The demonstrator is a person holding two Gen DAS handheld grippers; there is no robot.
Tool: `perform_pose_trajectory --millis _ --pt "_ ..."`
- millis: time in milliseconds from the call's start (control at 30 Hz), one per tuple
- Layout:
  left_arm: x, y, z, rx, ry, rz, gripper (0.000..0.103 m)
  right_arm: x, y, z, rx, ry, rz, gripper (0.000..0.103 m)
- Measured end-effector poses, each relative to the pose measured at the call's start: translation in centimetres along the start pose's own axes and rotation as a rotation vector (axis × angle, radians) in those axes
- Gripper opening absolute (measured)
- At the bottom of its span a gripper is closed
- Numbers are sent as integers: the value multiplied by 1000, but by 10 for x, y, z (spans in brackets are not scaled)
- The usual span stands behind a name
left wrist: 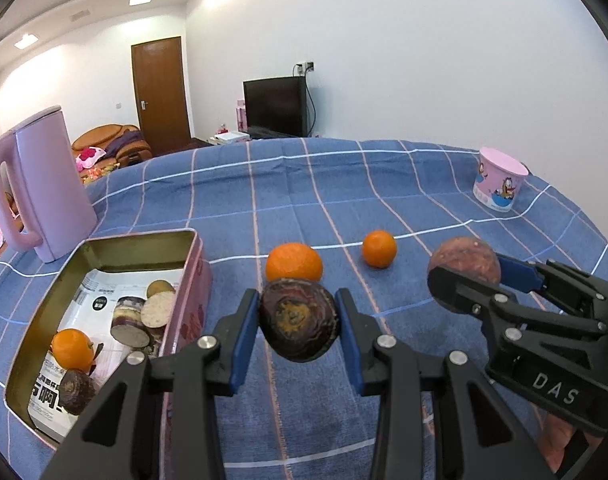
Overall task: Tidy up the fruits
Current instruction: 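Lift the mangosteen with the left gripper while the right lifts the purple fruit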
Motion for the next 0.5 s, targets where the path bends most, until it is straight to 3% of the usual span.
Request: perform_pose_trajectory --millis 500 --pt "-10 -1 -6 0 55 -10 40 -10 -1 -5 -9 56 -1 50"
Point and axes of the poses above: each gripper's, at about its wrist camera, not at the fingertips, and x roughly the way its jaws point, y to its right, z to its underside, the point moved 9 cm from there along x, roughly the way its jaws point, and after that the axes turned 10 degrees about y, right-handed, at the moved point
